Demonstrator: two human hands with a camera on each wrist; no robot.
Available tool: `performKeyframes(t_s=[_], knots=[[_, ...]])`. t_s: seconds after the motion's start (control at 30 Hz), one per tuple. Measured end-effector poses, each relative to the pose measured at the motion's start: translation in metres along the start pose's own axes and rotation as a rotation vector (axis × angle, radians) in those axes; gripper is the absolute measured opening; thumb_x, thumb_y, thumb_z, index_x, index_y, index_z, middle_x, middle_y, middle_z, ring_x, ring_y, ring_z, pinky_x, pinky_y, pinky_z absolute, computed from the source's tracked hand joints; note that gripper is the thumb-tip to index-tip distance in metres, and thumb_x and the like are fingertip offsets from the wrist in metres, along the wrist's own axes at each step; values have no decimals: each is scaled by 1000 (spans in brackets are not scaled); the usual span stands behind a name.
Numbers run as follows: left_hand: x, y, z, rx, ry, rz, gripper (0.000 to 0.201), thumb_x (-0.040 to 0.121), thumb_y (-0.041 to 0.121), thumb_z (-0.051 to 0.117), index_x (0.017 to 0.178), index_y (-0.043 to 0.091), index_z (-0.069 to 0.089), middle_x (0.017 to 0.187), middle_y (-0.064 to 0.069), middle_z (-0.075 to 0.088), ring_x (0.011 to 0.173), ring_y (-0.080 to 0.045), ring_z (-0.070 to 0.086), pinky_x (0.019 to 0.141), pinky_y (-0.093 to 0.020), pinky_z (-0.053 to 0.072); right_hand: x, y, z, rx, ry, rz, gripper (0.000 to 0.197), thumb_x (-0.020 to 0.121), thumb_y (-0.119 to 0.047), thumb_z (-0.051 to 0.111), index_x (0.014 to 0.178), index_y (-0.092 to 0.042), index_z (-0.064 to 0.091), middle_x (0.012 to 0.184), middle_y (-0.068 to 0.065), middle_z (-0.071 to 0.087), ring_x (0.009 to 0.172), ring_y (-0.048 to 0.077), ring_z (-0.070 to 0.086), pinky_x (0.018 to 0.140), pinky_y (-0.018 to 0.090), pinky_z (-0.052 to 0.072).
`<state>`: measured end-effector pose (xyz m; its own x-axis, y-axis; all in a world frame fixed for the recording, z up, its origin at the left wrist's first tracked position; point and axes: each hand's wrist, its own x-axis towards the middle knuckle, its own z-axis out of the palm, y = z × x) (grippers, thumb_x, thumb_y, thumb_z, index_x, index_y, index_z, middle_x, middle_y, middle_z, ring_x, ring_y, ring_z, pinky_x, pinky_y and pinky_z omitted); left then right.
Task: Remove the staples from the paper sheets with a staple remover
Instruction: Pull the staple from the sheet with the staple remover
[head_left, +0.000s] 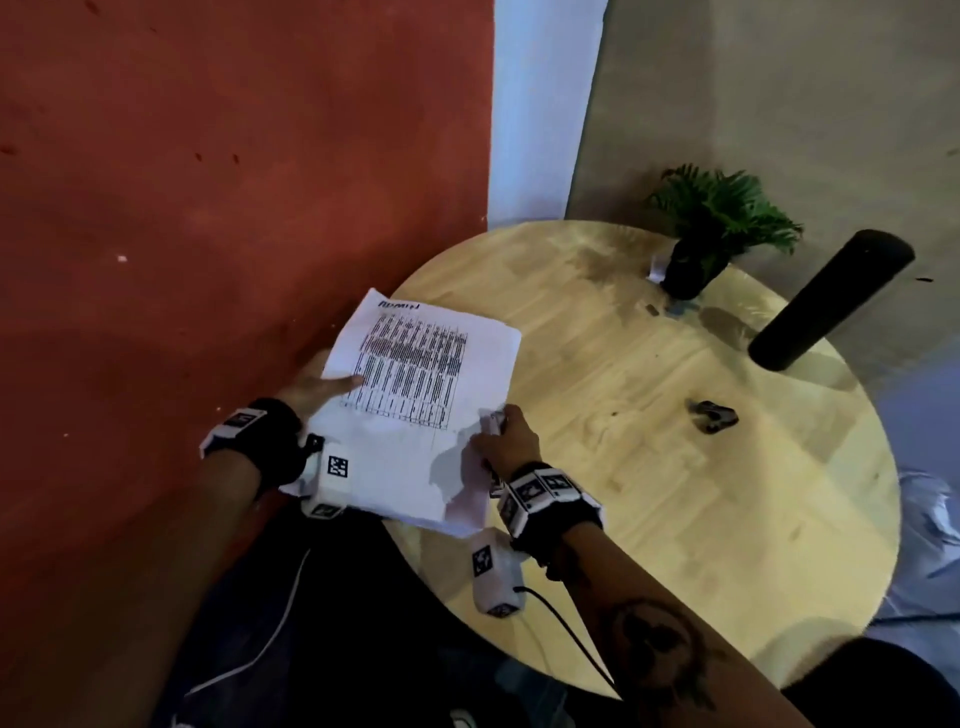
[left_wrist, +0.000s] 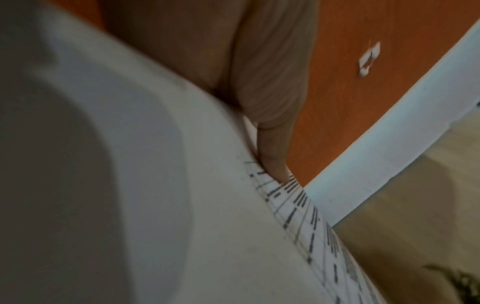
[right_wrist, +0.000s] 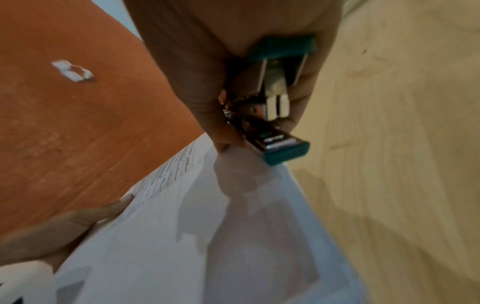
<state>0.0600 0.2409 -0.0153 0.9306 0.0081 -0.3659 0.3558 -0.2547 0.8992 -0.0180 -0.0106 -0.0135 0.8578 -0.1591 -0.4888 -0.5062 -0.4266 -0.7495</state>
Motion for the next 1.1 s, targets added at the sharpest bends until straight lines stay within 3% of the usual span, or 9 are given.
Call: performKeyframes(t_s=[0.1,0.27,0.47,0.67,0.8,0.87,0.93,1.0,1.1], knots=[[21,-11,4,147,13,-15,45,83,2,67,124,0,50,111,-13,57,91,-22,56,72,-26,48,11,6,9,-54,-40,80,50,85,-14,61,131,-7,42,126,17,55,103,28,56,71,25,41],[32,-47,17,275,61,-94,58,76,4,76,128,-2,51,122,-14,59,107,-28,57,89,-32,43,20,18,18,-171,-92,169,50,81,-18,64,126,-8,46,128,9,52,118,27,52,94,29,46],[31,-53,29,369,84,-57,58,78,12,76,129,-1,52,123,-20,60,113,-34,57,93,-32,42,29,31,20,-253,-35,128,35,94,-25,50,124,-6,45,124,19,55,115,33,53,88,33,43],[32,-53,31,572,135,-171,63,86,34,67,132,-5,47,137,-24,49,123,-37,48,103,-40,39,31,33,26,-30,-2,228,41,83,-20,62,119,-3,54,114,19,61,100,33,63,87,41,52],[26,-42,47,657,127,-152,59,94,26,57,142,-1,36,147,-21,37,134,-34,38,109,-33,29,28,43,21,162,-55,321,9,76,-15,65,78,-13,56,91,8,58,78,20,54,73,23,45],[20,-38,60,689,51,-137,63,94,22,57,147,4,28,152,-17,30,138,-31,33,110,-30,27,30,51,10,150,-56,324,23,87,-12,56,66,-17,48,90,7,55,79,19,52,74,23,46],[15,-35,80,696,-8,-101,64,92,20,60,146,6,30,151,-15,33,136,-28,37,108,-28,28,28,56,-12,172,30,309,16,89,-10,52,73,-11,56,87,12,57,73,22,56,72,31,52],[6,-30,106,645,-25,1,56,88,16,65,139,6,44,141,-15,48,127,-27,48,101,-28,34,23,63,-38,176,148,309,16,85,-12,54,96,-5,63,82,14,62,68,27,61,67,33,52],[-7,-22,153,548,-20,83,48,85,12,68,131,7,54,128,-15,60,116,-27,57,90,-24,38,13,78,-79,103,281,306,24,84,-17,58,106,-9,62,97,16,64,91,31,63,78,33,48]])
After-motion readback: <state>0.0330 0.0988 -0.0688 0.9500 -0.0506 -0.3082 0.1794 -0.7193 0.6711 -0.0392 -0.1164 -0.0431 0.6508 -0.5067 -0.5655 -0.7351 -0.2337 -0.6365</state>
